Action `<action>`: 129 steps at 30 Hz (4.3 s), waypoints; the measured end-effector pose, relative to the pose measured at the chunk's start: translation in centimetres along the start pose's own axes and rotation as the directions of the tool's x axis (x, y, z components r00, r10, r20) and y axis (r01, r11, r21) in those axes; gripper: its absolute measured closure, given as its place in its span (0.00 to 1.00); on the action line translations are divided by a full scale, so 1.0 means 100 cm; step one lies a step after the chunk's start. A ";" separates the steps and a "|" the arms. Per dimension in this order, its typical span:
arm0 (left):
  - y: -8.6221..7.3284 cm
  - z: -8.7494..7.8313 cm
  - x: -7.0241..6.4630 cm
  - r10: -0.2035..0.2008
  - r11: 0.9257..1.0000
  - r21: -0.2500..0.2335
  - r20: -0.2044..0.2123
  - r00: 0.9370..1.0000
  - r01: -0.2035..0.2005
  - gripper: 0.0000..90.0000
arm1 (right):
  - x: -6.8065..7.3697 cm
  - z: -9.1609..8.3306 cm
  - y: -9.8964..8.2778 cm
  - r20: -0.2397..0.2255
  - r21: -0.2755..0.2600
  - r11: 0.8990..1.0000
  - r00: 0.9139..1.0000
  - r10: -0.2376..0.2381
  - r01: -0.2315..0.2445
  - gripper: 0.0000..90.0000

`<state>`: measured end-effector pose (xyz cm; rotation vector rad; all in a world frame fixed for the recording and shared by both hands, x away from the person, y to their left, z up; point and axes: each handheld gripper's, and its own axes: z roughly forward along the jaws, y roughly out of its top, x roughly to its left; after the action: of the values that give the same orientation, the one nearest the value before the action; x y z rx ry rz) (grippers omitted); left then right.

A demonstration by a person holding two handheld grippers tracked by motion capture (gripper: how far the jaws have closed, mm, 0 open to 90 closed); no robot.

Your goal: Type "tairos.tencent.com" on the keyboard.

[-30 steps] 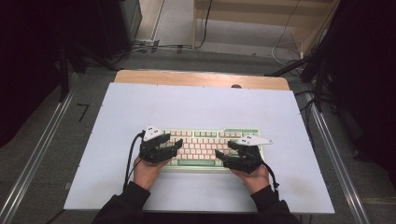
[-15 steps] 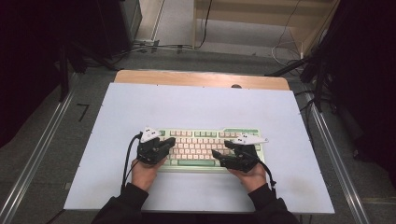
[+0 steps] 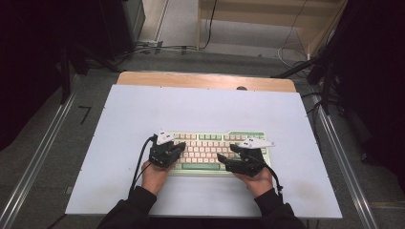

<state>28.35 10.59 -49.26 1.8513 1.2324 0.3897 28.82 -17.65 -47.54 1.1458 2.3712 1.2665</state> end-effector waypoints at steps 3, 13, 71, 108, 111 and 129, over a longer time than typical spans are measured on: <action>0.000 0.001 0.000 0.000 1.000 0.000 0.000 1.000 0.000 1.00 | 0.000 0.000 0.000 0.001 0.002 1.000 1.000 0.003 -0.003 0.36; 0.002 0.006 -0.002 -0.003 1.000 0.022 0.005 1.000 0.003 1.00 | -0.002 -0.003 -0.002 0.009 0.001 1.000 1.000 0.006 -0.006 0.36; -0.012 -0.036 0.016 -0.109 0.985 -0.139 -0.073 0.991 0.098 0.52 | 0.034 0.040 0.004 -0.105 0.081 0.990 0.989 -0.108 0.116 0.97; -0.012 -0.032 0.001 -0.051 0.996 -0.072 0.019 0.999 0.052 1.00 | 0.008 0.018 0.013 -0.021 -0.035 0.999 1.000 -0.001 0.000 0.34; -0.012 -0.030 -0.003 -0.035 0.998 -0.057 0.046 0.998 0.037 1.00 | 0.008 0.018 0.013 -0.017 -0.031 1.000 1.000 0.002 -0.002 0.34; -0.013 -0.015 -0.019 0.031 0.999 0.018 0.090 0.995 -0.033 1.00 | 0.003 0.013 0.009 -0.002 -0.033 0.999 1.000 0.015 -0.015 0.35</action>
<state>25.71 9.82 -49.02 1.8865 1.1508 0.3096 29.78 -16.34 -47.54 1.1552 2.3386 1.3072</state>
